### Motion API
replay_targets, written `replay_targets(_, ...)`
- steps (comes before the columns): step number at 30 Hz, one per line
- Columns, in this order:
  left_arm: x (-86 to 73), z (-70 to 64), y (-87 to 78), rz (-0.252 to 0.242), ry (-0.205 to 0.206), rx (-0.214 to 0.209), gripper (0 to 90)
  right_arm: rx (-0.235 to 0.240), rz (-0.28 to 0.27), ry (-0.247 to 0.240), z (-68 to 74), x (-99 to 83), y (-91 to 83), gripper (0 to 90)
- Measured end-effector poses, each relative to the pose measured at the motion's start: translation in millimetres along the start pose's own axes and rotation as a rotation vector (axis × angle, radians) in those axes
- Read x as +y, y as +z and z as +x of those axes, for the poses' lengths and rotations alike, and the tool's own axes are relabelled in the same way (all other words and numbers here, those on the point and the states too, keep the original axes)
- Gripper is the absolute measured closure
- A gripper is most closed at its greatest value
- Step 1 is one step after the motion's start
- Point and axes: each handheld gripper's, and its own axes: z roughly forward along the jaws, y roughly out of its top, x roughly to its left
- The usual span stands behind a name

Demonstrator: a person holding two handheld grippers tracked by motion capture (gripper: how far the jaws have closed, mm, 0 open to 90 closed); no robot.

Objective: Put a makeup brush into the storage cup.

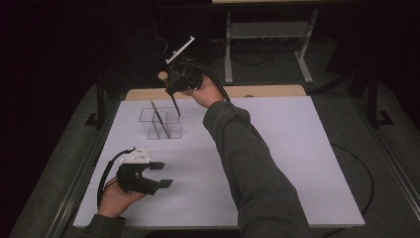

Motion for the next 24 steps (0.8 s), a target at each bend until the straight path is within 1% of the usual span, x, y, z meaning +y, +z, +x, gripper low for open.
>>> replay_targets(2,-0.2,0.0,0.5,0.001,-0.002,-0.001,30.7,0.002,0.002,0.002,0.8,2.1,1.5,82.7)
replay_targets(5,-0.6,-0.2,0.8,0.003,-0.005,-0.001,30.7,-0.002,-0.005,-0.01,1.2,5.7,4.1,82.7)
replay_targets(10,-0.1,0.3,-0.7,-0.002,0.001,-0.003,30.5,-0.003,-0.007,-0.007,2.1,8.2,7.4,82.7)
replay_targets(11,-0.1,0.0,-1.0,-0.007,-0.004,-0.002,30.5,-0.003,-0.007,-0.005,2.1,8.7,10.0,82.7)
replay_targets(16,-0.4,0.2,-1.0,0.0,0.002,-0.001,30.5,-0.005,0.003,0.001,2.6,8.6,14.6,82.7)
replay_targets(24,-0.9,0.3,-0.9,-0.001,0.001,-0.001,30.4,-0.004,0.0,0.007,1.8,7.9,22.7,82.7)
